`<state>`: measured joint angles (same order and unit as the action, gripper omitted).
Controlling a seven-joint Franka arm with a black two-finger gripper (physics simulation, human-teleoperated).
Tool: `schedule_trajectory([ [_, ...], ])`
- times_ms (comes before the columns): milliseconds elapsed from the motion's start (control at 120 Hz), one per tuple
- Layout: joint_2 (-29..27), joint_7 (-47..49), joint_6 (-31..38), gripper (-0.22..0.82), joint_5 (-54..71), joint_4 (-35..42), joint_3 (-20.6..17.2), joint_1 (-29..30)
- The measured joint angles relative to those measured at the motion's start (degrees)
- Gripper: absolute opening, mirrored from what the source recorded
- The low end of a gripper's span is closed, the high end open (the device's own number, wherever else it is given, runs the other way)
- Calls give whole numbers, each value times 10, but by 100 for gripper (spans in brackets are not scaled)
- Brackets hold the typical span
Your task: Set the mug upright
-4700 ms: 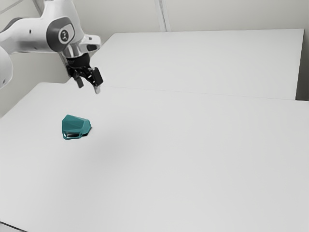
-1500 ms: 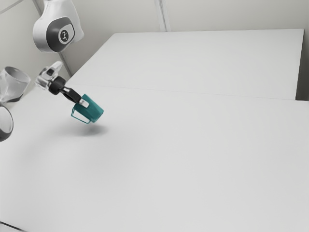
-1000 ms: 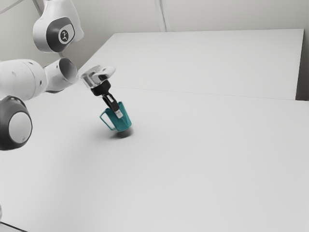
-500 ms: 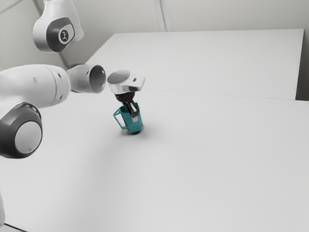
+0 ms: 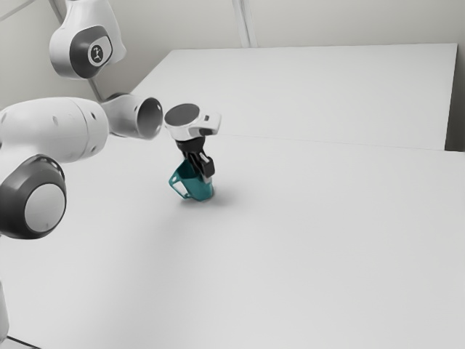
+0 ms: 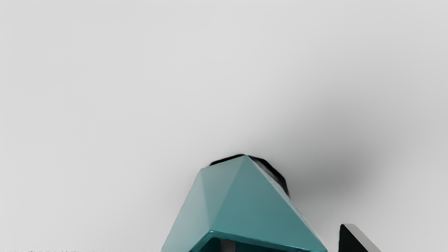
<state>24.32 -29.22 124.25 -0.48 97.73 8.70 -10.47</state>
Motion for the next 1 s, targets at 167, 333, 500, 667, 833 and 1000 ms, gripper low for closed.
schedule_trajectory([
  [167, -3, 12, 0, 45, 12, -3, 0, -1],
  [333, -16, 20, -2, 53, 18, -6, 0, -1],
  [500, -70, 27, -17, 57, 23, -7, 0, -1],
  [667, -138, 32, -57, 59, 31, -8, 0, -1],
  [833, -195, 38, -117, 60, 56, -14, 0, -1],
  [1000, -211, 43, -154, 60, 65, -12, 1, 0],
])
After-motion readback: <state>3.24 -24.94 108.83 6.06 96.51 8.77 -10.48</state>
